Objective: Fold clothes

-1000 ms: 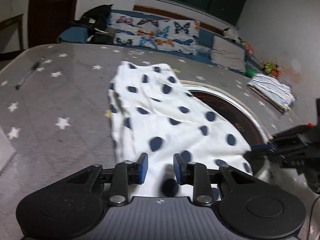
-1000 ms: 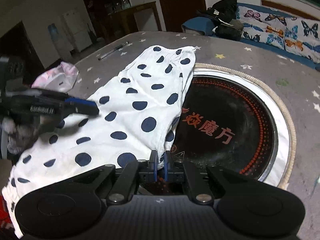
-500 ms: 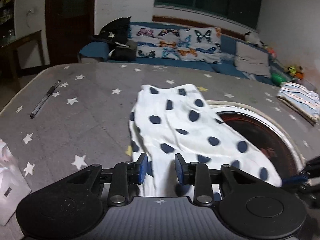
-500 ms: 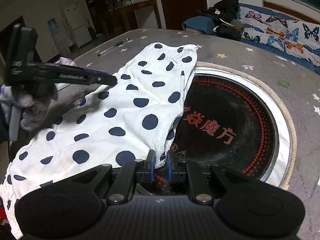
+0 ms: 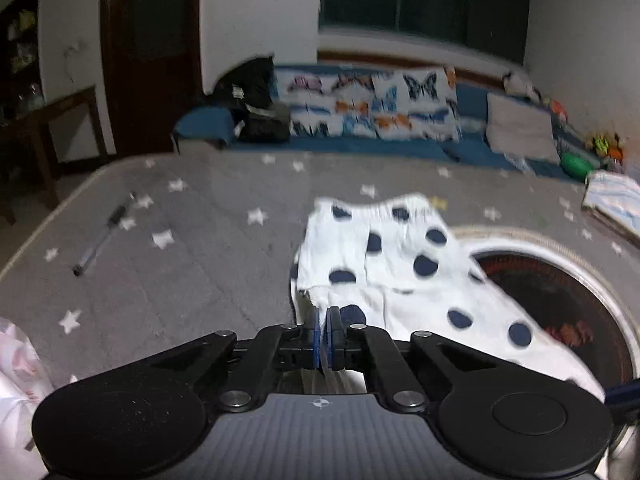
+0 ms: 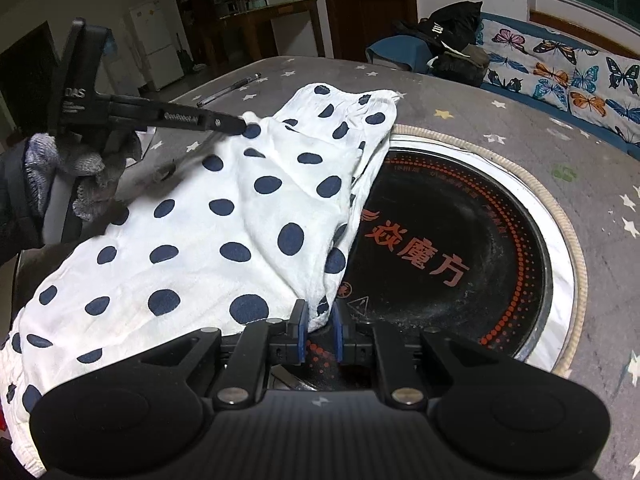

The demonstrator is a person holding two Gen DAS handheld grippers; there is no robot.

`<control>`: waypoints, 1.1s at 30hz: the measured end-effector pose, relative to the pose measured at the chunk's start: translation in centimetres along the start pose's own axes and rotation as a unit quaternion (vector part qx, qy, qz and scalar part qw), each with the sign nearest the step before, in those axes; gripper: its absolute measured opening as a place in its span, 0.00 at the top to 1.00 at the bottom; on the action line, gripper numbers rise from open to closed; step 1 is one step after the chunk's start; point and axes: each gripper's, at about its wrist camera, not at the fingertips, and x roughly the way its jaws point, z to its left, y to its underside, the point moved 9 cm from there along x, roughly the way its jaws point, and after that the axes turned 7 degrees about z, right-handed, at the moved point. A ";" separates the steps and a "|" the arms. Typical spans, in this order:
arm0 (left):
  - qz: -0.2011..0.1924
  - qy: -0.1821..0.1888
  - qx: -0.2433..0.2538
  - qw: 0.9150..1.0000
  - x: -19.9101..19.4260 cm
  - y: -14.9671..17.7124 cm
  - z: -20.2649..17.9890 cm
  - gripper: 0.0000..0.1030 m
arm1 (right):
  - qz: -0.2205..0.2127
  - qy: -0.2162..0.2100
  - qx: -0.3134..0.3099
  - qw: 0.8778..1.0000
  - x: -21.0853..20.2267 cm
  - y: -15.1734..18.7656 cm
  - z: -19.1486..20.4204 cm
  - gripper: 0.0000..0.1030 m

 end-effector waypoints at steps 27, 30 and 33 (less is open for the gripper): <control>0.039 0.149 0.095 0.983 -7.4 8.7 -8.9 0.83 | -0.019 0.020 -0.045 0.999 7.6 -11.8 0.4 0.83; 0.037 0.155 0.088 0.983 -7.4 9.0 -8.6 0.83 | -0.018 0.036 -0.045 0.998 9.4 -13.6 -0.7 0.83; 0.036 0.160 0.083 0.983 -7.6 9.2 -8.4 0.83 | -0.022 0.050 -0.047 0.997 10.9 -15.6 -1.6 0.82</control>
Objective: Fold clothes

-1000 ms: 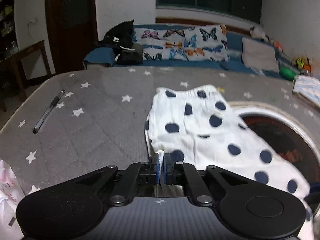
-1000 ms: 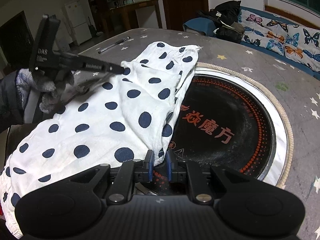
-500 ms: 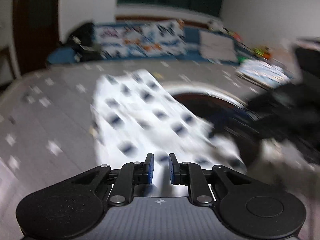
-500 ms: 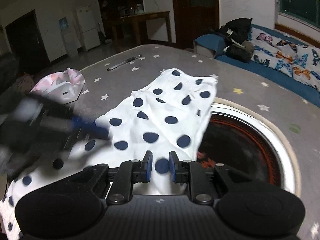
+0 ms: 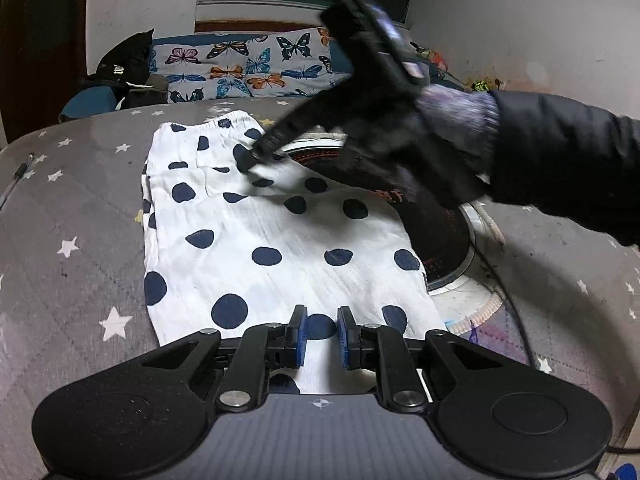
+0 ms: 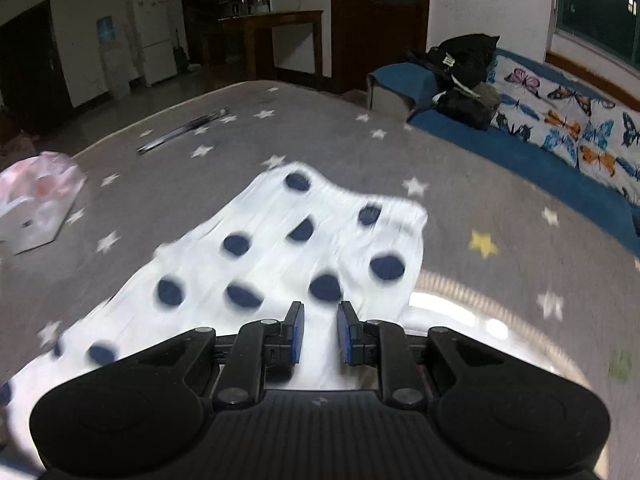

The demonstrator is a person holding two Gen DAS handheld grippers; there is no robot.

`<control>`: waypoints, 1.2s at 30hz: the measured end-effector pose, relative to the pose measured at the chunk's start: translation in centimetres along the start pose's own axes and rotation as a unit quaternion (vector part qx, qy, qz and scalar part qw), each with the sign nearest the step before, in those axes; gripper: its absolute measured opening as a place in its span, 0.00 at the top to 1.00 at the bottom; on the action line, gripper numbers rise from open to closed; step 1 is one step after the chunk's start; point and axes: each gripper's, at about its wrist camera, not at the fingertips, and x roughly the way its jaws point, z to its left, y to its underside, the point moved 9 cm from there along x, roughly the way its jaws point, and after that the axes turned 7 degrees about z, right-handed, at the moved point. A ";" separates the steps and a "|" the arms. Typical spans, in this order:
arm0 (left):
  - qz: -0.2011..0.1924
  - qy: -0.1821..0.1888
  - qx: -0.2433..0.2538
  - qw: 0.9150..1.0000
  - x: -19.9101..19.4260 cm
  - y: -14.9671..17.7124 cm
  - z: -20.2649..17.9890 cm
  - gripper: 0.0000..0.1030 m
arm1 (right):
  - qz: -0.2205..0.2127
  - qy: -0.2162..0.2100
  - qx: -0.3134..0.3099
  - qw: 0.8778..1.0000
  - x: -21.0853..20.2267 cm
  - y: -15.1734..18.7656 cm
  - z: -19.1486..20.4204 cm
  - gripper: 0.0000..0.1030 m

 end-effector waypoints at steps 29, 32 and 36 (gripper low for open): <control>-0.015 0.024 -0.051 0.998 -0.9 0.3 1.2 0.71 | 0.005 -0.020 -0.081 0.996 -1.6 -5.1 3.6 0.63; -0.025 0.013 -0.060 0.998 -1.7 0.1 2.0 0.70 | 0.016 -0.031 -0.087 0.996 -4.6 -2.0 3.8 0.63; -0.034 -0.001 -0.069 0.997 -2.6 0.0 3.0 0.71 | 0.034 -0.050 -0.085 0.995 -8.1 3.5 5.0 0.63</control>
